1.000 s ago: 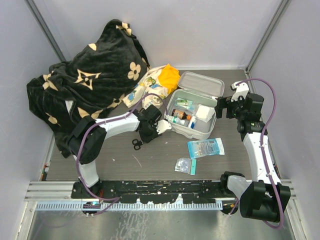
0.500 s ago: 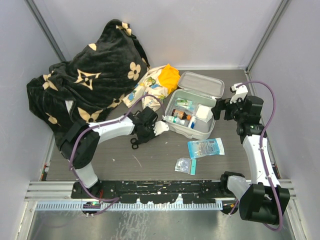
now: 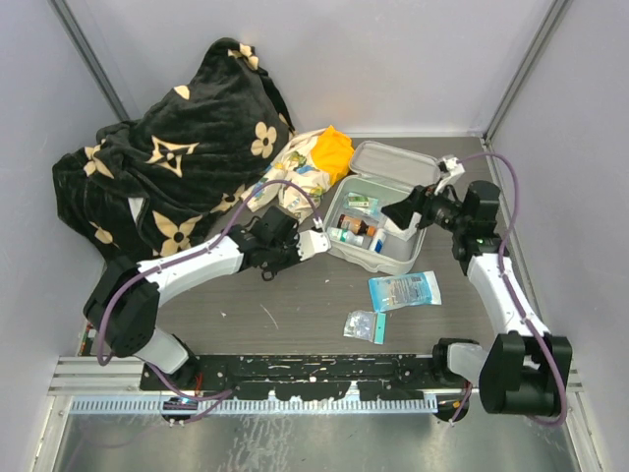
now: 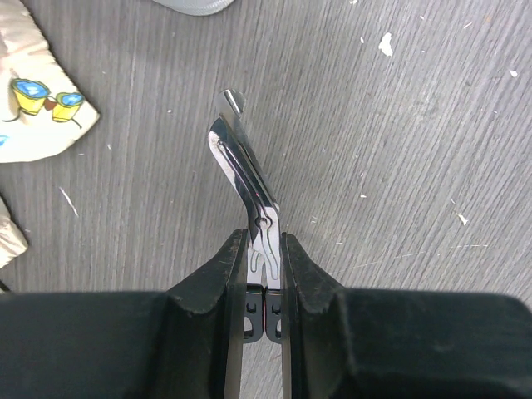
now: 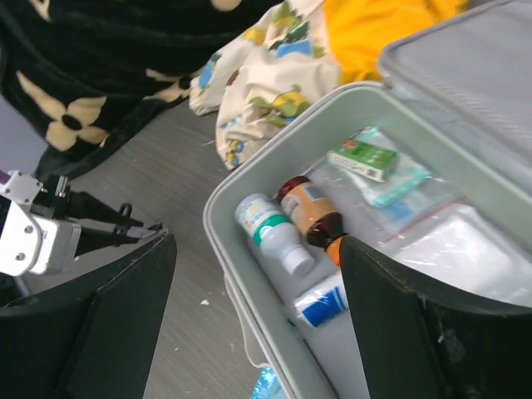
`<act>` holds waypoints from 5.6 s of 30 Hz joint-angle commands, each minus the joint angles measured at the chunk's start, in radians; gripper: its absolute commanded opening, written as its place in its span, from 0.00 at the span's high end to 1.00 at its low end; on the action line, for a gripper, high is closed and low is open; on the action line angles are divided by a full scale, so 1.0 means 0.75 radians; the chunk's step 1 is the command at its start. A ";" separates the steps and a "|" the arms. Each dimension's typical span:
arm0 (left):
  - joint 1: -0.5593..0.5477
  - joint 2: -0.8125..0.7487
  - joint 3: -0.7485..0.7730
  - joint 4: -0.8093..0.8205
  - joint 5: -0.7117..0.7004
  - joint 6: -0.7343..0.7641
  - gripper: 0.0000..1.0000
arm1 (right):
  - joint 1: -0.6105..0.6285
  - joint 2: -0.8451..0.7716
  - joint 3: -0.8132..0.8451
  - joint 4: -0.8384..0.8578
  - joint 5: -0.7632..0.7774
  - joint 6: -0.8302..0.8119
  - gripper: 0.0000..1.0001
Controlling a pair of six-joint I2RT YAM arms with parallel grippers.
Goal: Organize the medicine kit
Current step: Pick up the scissors from the center of the board, then place the scissors in the medicine box.
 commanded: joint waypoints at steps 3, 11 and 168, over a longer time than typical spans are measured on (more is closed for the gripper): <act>0.000 -0.106 0.038 0.071 0.019 0.017 0.89 | 0.244 0.145 0.046 0.218 -0.071 0.126 0.17; 0.000 -0.202 0.026 0.078 0.033 0.003 0.89 | 0.414 0.357 0.104 0.324 -0.144 0.246 0.24; 0.002 -0.430 -0.071 0.142 -0.129 0.084 0.02 | 0.004 0.757 0.027 0.518 0.075 0.587 0.75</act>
